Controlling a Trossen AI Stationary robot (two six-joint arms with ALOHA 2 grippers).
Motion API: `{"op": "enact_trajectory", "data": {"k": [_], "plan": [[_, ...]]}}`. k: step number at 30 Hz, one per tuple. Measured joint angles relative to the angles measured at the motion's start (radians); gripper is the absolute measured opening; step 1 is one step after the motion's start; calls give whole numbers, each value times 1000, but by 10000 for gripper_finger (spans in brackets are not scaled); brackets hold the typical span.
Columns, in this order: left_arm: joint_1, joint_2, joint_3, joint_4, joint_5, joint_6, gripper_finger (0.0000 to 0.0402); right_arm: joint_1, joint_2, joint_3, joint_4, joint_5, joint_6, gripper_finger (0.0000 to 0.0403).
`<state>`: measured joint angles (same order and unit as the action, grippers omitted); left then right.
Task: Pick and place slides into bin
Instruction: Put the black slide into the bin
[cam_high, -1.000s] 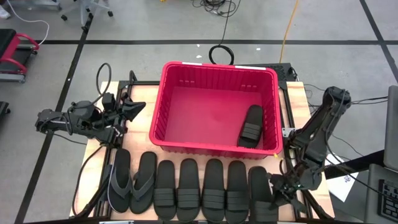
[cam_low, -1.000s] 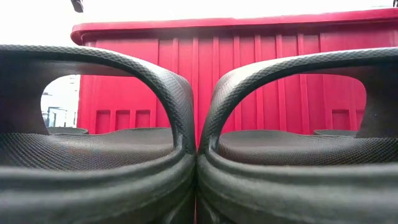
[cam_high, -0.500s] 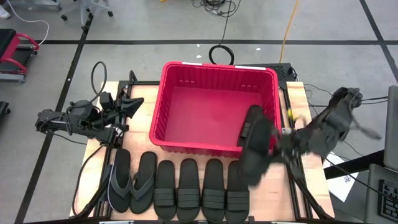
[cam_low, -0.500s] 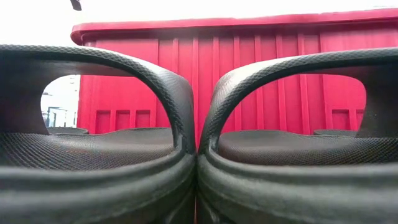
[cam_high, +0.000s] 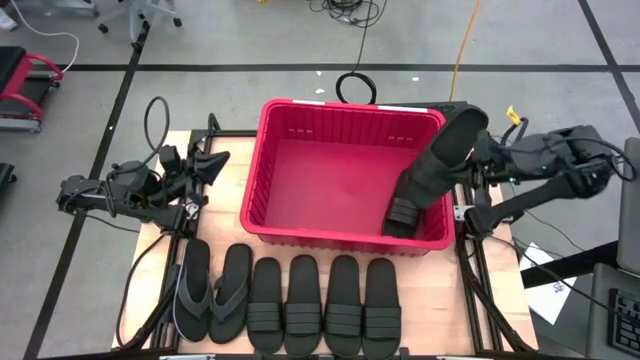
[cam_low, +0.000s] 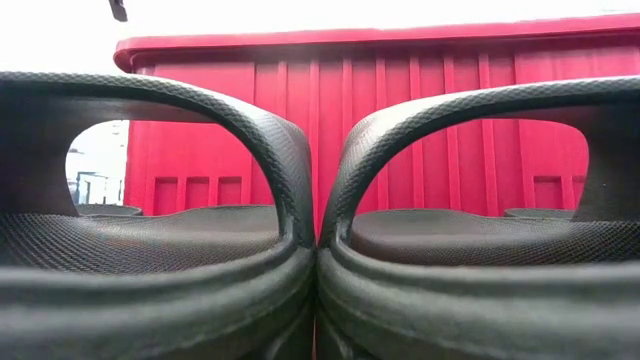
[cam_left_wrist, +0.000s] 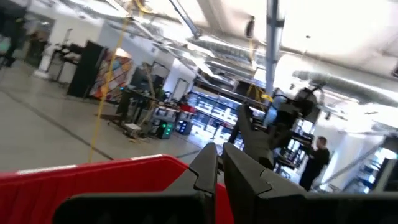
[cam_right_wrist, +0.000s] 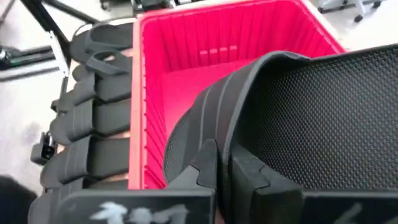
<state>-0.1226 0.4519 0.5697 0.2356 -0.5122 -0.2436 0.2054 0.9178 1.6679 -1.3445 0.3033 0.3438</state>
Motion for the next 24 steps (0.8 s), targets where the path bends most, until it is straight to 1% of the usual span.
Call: {"op": "enact_trajectory", "data": {"k": [4,6,10,12,13,15,18,21,22,24], "plan": [[0,16,0,-3,-17,13,26,-140,54,-41,31,-77,-116,2],[0,23,0,-2,-18,46,26,-209,101,-80,55,-147,-166,2],[0,25,0,-3,-14,109,26,-330,195,-154,203,-284,-232,3],[0,25,0,-23,-12,128,26,-391,231,-171,278,-354,-303,5],[0,26,0,-36,-12,142,26,-419,252,-176,306,-372,-350,5],[0,26,0,-62,-13,165,26,-476,303,-178,303,-386,-407,4],[0,26,0,-103,-13,181,26,-571,376,-183,260,-394,-412,4],[0,26,0,-154,-13,184,26,-634,434,-182,281,-410,-409,4],[0,26,0,-165,-13,184,26,-648,455,-182,291,-431,-412,4],[0,26,0,-178,-13,183,26,-669,505,-182,326,-525,-426,4]]}}
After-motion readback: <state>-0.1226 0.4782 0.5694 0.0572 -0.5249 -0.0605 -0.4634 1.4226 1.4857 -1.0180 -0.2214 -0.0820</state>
